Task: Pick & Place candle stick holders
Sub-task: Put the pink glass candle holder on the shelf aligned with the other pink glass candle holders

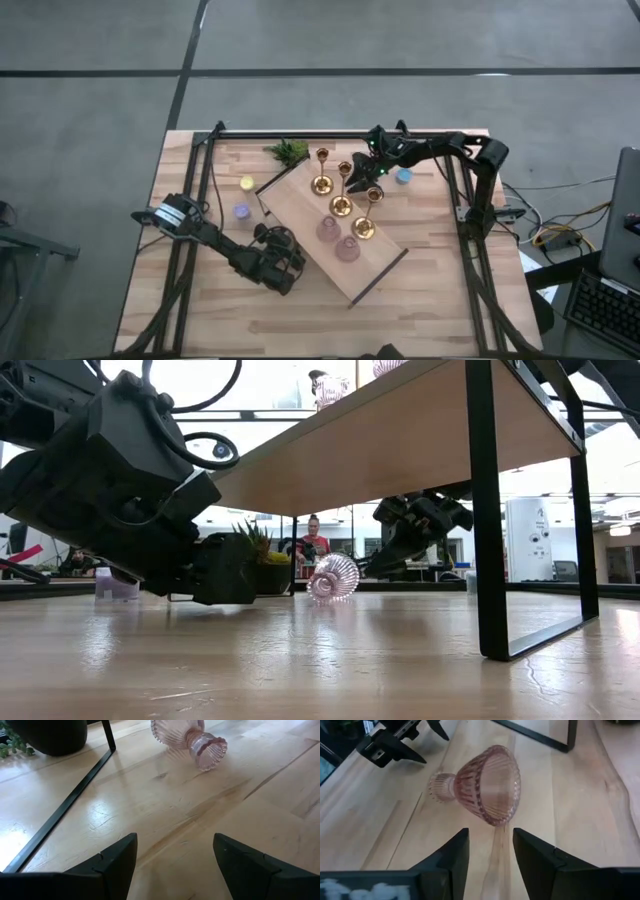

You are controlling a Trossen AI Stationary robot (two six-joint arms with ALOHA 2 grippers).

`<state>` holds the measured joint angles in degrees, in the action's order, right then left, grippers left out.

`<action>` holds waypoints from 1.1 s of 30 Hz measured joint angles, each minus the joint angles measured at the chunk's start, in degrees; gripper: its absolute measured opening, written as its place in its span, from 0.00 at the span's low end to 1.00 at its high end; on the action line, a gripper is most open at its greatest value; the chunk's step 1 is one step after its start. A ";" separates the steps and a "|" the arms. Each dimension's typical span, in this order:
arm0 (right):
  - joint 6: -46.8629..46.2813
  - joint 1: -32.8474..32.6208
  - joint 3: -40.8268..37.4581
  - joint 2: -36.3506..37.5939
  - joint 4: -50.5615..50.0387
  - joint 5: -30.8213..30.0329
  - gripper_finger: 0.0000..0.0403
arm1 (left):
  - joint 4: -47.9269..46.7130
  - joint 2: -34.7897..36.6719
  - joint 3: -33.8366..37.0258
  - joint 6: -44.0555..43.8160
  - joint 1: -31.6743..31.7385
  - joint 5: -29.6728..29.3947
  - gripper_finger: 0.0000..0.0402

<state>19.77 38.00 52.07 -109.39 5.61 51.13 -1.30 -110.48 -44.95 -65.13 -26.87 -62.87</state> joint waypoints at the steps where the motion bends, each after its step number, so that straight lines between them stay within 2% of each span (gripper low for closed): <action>1: -0.05 -0.34 0.00 -0.19 0.92 -0.09 0.37 | 0.00 0.00 0.00 -0.01 0.00 0.00 0.66; 8: -2.09 -1.03 0.00 -2.17 8.16 -0.33 0.37 | 0.02 0.00 0.00 -0.01 0.00 0.00 0.66; 14: -2.70 -1.24 0.01 -3.21 10.14 -0.58 0.36 | 0.01 0.00 0.11 0.10 0.00 0.00 0.66; 18: -1.09 -2.20 0.00 -3.33 10.76 -3.50 0.37 | 0.02 0.00 0.13 0.11 0.00 -0.13 0.66; 23: -1.82 -3.14 0.00 -3.33 14.95 -3.59 0.38 | 0.00 0.00 0.15 0.12 0.00 -0.20 0.66; 33: -3.05 -4.80 0.00 -3.33 17.45 -8.05 0.34 | 0.00 0.00 0.21 0.07 0.00 -0.43 0.66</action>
<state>16.72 33.20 52.07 -112.73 23.06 43.08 -1.30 -110.48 -44.74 -65.06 -26.87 -63.30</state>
